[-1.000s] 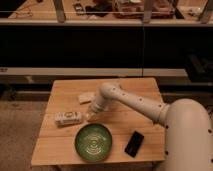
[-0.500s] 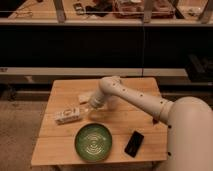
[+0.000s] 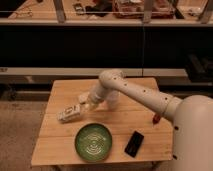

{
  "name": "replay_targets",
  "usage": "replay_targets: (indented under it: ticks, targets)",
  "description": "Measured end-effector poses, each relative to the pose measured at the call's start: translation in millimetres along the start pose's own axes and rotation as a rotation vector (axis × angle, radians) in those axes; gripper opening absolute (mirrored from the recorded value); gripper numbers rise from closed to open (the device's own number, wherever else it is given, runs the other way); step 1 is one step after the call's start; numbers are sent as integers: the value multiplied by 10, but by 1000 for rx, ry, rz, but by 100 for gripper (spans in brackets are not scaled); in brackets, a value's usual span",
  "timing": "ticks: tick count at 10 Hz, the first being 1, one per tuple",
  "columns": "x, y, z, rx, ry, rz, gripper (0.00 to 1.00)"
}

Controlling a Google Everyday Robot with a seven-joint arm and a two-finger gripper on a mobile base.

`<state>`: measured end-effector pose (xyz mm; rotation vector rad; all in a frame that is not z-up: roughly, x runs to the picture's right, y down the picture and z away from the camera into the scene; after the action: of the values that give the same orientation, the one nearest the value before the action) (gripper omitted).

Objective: Stand the bottle upright

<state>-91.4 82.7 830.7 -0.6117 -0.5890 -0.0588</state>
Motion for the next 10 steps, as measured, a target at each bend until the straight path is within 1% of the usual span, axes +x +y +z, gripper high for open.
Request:
replay_targets:
  ticks: [2, 4, 6, 8, 10]
  targets:
    - [-150, 18, -162, -25, 4, -56, 34]
    - [-302, 61, -276, -64, 8, -124, 34]
    - [-405, 80, -402, -101, 25, -190, 34]
    - [-463, 32, -511, -107, 44, -231, 34]
    - [-486, -35, -636, -102, 69, -263, 34]
